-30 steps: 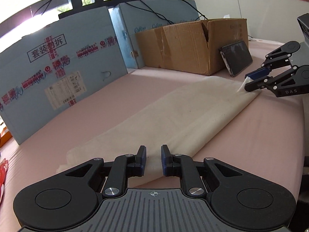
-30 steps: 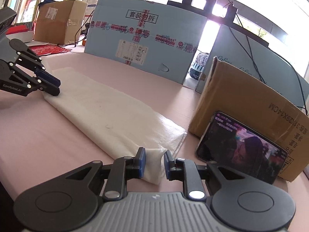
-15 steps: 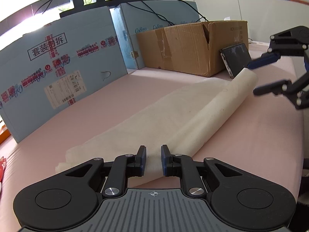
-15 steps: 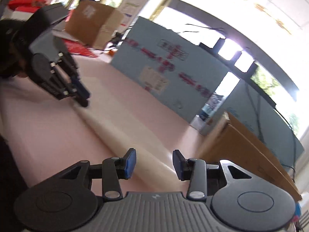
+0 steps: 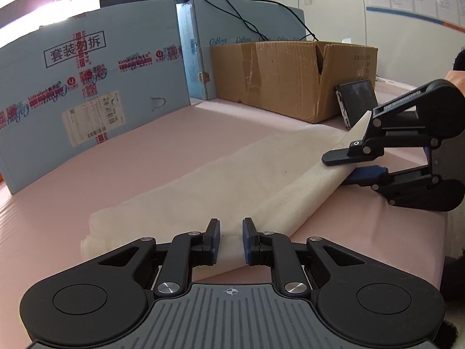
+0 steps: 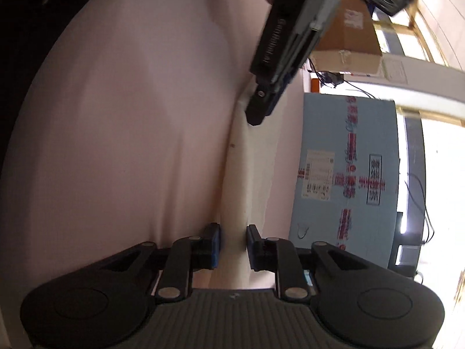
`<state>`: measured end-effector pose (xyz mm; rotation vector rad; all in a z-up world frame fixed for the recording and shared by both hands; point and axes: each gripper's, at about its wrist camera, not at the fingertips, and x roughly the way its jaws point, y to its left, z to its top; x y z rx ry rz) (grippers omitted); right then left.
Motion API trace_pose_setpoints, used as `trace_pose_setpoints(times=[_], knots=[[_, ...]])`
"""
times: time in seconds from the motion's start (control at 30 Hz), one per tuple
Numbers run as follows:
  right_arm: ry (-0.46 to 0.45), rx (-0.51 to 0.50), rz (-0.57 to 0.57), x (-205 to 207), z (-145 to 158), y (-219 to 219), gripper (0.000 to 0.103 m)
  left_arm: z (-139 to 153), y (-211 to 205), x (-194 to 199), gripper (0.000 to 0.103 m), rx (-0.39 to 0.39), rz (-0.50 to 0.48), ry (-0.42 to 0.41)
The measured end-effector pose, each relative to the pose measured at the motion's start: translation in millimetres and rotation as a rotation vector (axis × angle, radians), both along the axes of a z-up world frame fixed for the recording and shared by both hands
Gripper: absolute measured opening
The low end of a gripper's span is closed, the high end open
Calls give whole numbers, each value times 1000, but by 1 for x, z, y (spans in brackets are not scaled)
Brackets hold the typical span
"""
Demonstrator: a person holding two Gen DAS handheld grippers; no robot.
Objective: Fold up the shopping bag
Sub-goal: 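Grasp the rolled bag with the left gripper while the right gripper grasps its other end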
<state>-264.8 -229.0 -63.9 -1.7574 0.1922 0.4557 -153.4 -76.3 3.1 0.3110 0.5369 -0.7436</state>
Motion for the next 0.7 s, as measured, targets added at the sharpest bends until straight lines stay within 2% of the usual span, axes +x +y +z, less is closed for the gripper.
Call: trace_pose_setpoints(times=[0.03, 0.07, 0.1, 0.13, 0.2, 0.3, 0.4, 0.47, 0.53, 0.57, 0.6, 0.7], knots=[[4, -9, 4, 2, -1, 1, 15, 0, 1, 1, 17, -5, -2, 2], [22, 8, 0, 4, 1, 1, 13, 1, 2, 0, 23, -15, -14, 0], [41, 26, -5, 6, 4, 0, 12, 3, 3, -2, 34, -26, -32, -10], [58, 59, -9, 7, 7, -1, 12, 4, 3, -5, 39, -36, -50, -22], [93, 121, -9, 7, 14, -3, 11, 11, 2, -18, 49, -43, -126, -100], [177, 250, -11, 2, 31, -3, 11, 16, -6, -38, 50, -4, -272, -172], [272, 403, -27, -2, 52, -7, 11, 12, -17, -48, 50, 74, -392, -163], [323, 482, -43, -3, 61, -12, 11, 7, -21, -46, 49, 125, -417, -151], [395, 562, -75, 1, 70, -19, 11, 6, -21, -37, 46, 134, -431, -109], [427, 598, -92, 3, 74, -23, 11, 7, -20, -31, 35, 130, -436, -78], [463, 642, -115, 8, 77, -28, 11, 8, -17, -22, 32, 119, -435, -45], [574, 799, -198, 24, 89, -52, 11, 8, 0, 8, 28, 35, -432, 88]])
